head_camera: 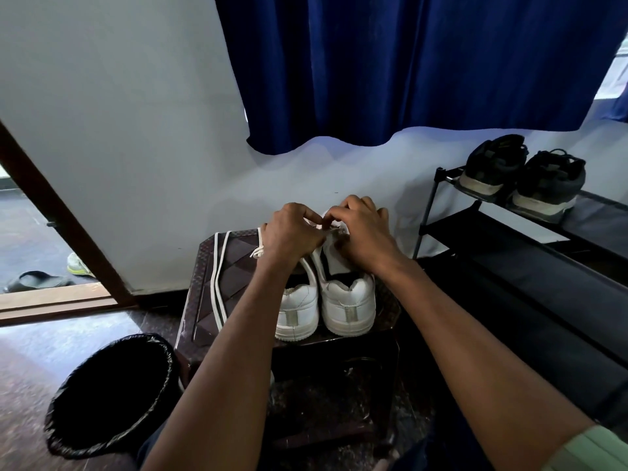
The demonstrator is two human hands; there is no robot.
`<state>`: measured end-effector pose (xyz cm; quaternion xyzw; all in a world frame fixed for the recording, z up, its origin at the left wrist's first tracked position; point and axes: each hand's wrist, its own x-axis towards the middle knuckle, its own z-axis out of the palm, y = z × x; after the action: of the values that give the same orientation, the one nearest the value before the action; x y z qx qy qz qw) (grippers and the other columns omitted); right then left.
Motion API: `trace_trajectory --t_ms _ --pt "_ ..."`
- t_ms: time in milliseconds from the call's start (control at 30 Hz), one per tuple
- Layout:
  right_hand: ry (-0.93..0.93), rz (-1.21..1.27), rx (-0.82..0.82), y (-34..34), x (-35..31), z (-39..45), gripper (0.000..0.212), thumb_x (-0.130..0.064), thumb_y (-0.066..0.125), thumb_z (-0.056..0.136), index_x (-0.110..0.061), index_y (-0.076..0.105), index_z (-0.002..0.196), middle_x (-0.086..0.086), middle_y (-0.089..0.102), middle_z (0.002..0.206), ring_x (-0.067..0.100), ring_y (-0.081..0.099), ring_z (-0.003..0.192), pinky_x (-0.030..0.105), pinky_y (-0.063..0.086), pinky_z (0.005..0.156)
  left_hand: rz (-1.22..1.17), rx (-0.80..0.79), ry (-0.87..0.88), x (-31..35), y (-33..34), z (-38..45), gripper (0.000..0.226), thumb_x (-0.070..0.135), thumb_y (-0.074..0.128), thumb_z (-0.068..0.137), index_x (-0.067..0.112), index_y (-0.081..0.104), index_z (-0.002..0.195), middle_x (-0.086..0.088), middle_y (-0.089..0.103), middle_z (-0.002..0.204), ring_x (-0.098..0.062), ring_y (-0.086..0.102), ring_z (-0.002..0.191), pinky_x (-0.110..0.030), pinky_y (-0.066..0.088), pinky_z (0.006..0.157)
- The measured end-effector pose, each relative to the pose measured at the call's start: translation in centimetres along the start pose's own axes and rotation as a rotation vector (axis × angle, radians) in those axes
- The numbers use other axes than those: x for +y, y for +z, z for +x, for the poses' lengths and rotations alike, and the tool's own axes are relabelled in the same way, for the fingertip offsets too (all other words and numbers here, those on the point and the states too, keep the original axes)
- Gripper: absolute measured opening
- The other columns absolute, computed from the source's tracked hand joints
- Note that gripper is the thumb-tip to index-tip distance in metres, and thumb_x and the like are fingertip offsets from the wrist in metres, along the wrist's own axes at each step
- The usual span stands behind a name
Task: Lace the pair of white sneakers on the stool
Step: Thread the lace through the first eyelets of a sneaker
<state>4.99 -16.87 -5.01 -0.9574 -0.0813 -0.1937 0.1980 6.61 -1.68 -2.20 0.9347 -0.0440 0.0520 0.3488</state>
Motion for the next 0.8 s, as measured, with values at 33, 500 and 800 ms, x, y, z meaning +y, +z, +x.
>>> trace_trajectory --t_ms 33,500,800 --pt "-0.008 -0.034 0.002 0.1 0.0 0.3 0.033 -0.010 0.070 0.081 -0.034 0.071 0.104 -0.009 0.050 0.107 0.019 0.044 0.112 0.037 0.024 0.084 -0.003 -0.005 -0.004 0.0 0.0 0.1 0.023 0.034 0.083 0.071 0.034 0.077 0.093 0.012 0.073 0.090 -0.017 0.069 0.098 -0.038 0.052 0.096" --pt "0.336 0.659 -0.018 -1.9 1.0 0.8 0.029 -0.032 0.078 0.091 -0.012 0.071 0.071 -0.012 0.061 0.056 0.000 0.053 0.053 0.016 0.043 0.057 0.005 0.025 -0.060 -0.1 0.2 0.5 0.018 0.038 0.078 0.075 0.034 0.077 0.092 0.003 0.077 0.099 -0.023 0.070 0.100 -0.036 0.056 0.092" --pt "0.461 1.345 0.096 -2.6 -0.1 1.3 0.023 -0.022 0.059 0.103 -0.018 0.056 0.080 -0.001 0.056 0.066 0.016 0.050 0.061 0.026 0.038 0.055 -0.003 0.019 -0.071 -0.2 0.2 0.4 0.021 0.034 0.077 0.075 0.033 0.078 0.096 0.004 0.076 0.100 -0.023 0.069 0.100 -0.035 0.055 0.091"
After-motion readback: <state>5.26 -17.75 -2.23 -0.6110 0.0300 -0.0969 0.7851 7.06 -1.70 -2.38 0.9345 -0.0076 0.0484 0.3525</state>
